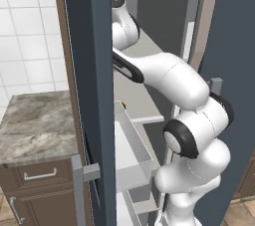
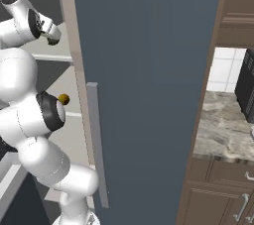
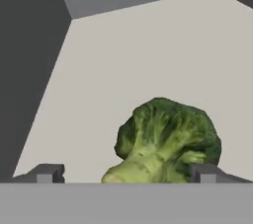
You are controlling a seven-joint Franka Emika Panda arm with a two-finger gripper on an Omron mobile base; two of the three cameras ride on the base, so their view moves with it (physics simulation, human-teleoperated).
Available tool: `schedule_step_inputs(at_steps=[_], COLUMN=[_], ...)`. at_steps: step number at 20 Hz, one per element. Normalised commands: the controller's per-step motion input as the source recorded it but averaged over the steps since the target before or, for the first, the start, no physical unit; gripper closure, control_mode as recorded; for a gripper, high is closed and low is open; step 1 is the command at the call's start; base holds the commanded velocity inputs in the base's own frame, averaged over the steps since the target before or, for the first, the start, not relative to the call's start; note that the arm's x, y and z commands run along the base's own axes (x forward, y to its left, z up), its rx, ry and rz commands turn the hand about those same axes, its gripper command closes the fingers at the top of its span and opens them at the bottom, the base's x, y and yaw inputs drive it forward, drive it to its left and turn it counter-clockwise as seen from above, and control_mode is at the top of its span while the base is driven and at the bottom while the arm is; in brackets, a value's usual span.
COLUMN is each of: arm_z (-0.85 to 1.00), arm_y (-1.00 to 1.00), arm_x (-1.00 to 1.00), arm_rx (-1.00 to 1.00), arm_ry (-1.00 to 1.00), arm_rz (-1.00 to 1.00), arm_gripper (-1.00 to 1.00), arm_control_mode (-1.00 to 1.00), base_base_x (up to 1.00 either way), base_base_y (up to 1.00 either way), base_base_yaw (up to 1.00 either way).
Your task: Take the lemon and broccoli out of the freezer and place them in the tupperware container on the counter. Then put the tupperware containing the vegetables back in the freezer.
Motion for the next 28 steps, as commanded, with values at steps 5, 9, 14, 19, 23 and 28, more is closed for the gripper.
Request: schedule_step_inputs(at_steps=[5,9,14,19,23,28], arm_z=[-0.28,-0.34,-0.33,-0.17,-0.03,0.0], arm_y=[0.0,0.0,-0.09,-0.31,-0.34,-0.25], arm_x=[0.0,-0.11,-0.13,-0.02,0.0,-0.12], arm_rx=[0.0,0.0,0.0,0.02,0.01,0.03], arm_ry=[0.07,0.09,0.08,0.02,0.0,-0.03], arm_rz=[-0.09,-0.12,-0.14,-0.13,-0.06,0.0], arm_gripper=[-1.0,-1.0,1.0,1.0,1.0,1.0], arm_control_mode=[-1.0,-1.0,-1.0,-1.0,-1.0,-1.0], base_base_x=[0.0,0.0,0.0,0.0,0.0,0.0], base_base_y=[0.0,0.0,0.0,0.0,0.0,0.0], base_base_yaw=[0.0,0.0,0.0,0.0,0.0,0.0])
